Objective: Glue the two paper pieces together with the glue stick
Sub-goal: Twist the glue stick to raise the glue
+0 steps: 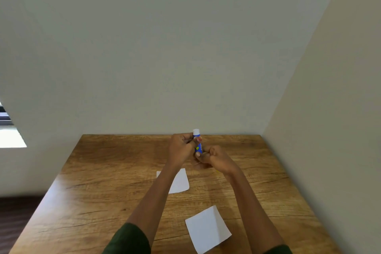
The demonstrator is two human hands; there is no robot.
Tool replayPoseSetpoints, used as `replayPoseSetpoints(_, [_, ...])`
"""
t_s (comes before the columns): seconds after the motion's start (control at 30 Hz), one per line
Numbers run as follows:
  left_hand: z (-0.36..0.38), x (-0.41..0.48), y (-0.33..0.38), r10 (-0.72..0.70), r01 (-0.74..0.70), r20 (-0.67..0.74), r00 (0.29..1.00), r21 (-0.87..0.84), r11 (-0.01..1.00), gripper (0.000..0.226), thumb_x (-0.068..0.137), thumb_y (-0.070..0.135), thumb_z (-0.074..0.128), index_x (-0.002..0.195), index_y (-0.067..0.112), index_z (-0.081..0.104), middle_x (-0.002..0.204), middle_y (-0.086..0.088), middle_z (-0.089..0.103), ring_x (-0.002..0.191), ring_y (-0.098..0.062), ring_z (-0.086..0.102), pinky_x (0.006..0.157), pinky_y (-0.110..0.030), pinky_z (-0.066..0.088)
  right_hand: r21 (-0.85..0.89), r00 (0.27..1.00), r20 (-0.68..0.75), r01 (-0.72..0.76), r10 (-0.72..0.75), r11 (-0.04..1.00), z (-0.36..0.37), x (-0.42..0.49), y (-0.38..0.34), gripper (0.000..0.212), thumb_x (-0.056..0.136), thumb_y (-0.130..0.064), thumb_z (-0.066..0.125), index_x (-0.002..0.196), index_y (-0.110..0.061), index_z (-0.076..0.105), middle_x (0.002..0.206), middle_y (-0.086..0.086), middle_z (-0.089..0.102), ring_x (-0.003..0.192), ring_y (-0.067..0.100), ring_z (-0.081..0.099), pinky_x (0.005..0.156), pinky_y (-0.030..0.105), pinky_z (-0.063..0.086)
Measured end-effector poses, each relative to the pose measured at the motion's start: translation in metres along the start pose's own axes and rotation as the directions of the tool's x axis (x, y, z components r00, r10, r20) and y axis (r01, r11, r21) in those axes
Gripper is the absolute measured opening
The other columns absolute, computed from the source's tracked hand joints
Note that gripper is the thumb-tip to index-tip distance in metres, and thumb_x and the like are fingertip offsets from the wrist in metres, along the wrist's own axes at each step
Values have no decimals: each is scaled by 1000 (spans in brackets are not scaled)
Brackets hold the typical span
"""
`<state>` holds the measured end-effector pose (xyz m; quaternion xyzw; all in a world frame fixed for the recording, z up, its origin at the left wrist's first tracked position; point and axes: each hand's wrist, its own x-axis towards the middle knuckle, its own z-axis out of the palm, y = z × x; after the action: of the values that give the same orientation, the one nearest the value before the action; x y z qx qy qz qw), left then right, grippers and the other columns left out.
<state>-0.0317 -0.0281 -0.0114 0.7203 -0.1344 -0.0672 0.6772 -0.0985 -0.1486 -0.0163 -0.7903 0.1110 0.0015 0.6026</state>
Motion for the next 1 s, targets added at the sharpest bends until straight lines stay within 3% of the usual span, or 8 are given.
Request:
replayPoseSetpoints(0.1, [3, -4, -7, -7, 7, 10, 1000, -13, 1000, 14, 78, 17, 72, 91, 10, 74, 76, 0, 69, 57, 12, 61, 52, -3, 43, -117, 998, 54, -15, 22, 993, -4, 0, 0, 21, 90, -18, 61, 102, -2, 68, 95, 13, 71, 89, 26, 69, 83, 35, 52])
replayPoseSetpoints(0.2, [5, -3, -7, -18, 17, -55, 998, -7, 1000, 18, 78, 18, 73, 93, 10, 74, 76, 3, 68, 56, 8, 61, 50, -2, 43, -194, 981, -181, 30, -66, 981, 9, -2, 3, 27, 80, -21, 72, 104, -9, 68, 97, 6, 73, 87, 19, 69, 78, 32, 53])
replayPoseSetpoints(0.27, [4, 0, -7, -36, 34, -89, 995, -22, 999, 19, 78, 20, 73, 94, 10, 73, 75, 4, 67, 54, 8, 60, 48, -2, 42, -178, 932, -351, 26, -88, 984, 16, -3, 5, 29, 70, -27, 81, 92, -13, 68, 88, 1, 72, 80, 13, 67, 71, 28, 54])
replayPoseSetpoints(0.43, [6, -3, -9, -56, 49, -84, 995, -82, 995, 17, 78, 20, 73, 92, 10, 73, 65, 7, 68, 40, 0, 58, 40, -10, 43, -223, 876, -465, 26, -130, 974, 29, -2, 5, 33, 62, -29, 85, 82, -9, 68, 78, 1, 71, 71, 16, 67, 66, 32, 53])
replayPoseSetpoints(0.5, [7, -1, -8, -56, 49, -73, 996, -97, 994, 17, 77, 18, 73, 92, 10, 73, 69, 5, 69, 45, 2, 60, 44, -9, 44, -205, 872, -472, 39, -133, 978, 29, 0, 5, 27, 66, -24, 83, 81, -6, 69, 78, 7, 72, 73, 21, 69, 67, 35, 54])
replayPoseSetpoints(0.7, [1, 2, -13, 7, -9, -37, 999, -63, 998, 17, 79, 19, 72, 93, 10, 74, 77, 4, 71, 64, 9, 64, 57, -4, 46, -116, 976, -185, 95, -116, 989, 16, -2, 3, 16, 90, -11, 59, 90, 2, 68, 88, 27, 70, 77, 26, 64, 82, 49, 54])
replayPoseSetpoints(0.9, [1, 6, -10, -3, -2, -50, 999, -102, 995, 14, 80, 20, 71, 89, 10, 74, 75, -1, 72, 54, -5, 63, 56, -12, 51, -118, 928, -353, 82, -119, 990, 27, 0, 4, 25, 78, -25, 75, 94, -10, 64, 88, 10, 73, 80, 17, 68, 74, 37, 54])
replayPoseSetpoints(1.0, [1, 8, -10, -12, 7, -45, 999, -99, 995, 12, 79, 19, 71, 88, 13, 74, 79, -1, 73, 67, -7, 67, 64, -15, 52, -79, 863, -489, 99, -125, 992, 30, 1, 5, 26, 70, -21, 82, 82, -9, 62, 80, 5, 70, 72, 11, 65, 64, 23, 52])
